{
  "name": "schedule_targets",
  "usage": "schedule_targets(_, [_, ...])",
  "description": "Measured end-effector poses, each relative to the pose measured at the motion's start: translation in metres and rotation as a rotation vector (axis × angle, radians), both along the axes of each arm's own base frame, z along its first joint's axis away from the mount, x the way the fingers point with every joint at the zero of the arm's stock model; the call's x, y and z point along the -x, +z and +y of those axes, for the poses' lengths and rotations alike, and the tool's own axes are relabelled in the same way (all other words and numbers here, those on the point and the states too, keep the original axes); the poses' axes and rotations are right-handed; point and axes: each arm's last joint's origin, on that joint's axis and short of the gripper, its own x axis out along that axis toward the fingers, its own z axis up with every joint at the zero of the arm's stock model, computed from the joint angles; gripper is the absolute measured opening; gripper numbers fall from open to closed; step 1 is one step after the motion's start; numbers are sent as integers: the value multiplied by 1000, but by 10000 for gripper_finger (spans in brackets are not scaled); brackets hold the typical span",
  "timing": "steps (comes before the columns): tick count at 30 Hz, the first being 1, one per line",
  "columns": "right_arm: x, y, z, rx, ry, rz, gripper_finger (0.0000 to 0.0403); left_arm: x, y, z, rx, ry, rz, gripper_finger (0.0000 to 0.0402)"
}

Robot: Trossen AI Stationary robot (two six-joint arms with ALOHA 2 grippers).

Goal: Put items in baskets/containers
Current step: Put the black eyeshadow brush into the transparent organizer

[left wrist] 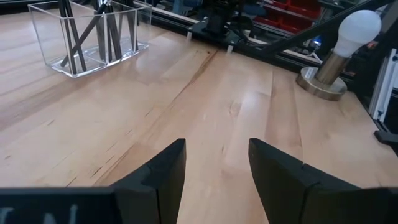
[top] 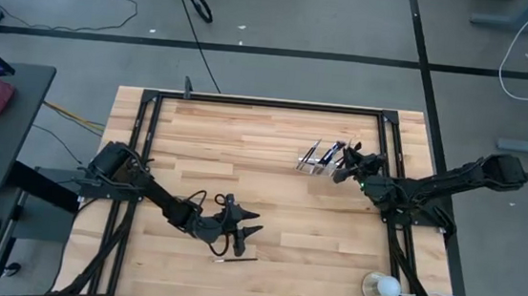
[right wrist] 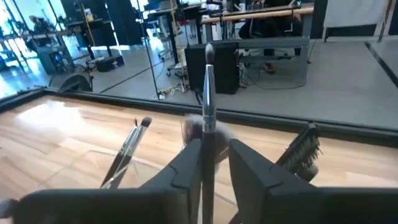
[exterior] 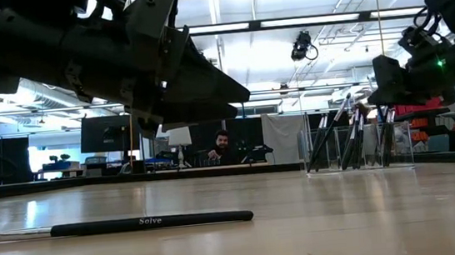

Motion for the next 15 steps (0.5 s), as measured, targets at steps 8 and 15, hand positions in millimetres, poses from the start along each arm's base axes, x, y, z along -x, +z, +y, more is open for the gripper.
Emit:
schedule_targets(8, [-5,5,1,57,81,107,153,0,0,0,3,0,-4,181])
schedule_targets(15, [-19,37,5,153,113,154,205,0,0,0,25,5,-10,181])
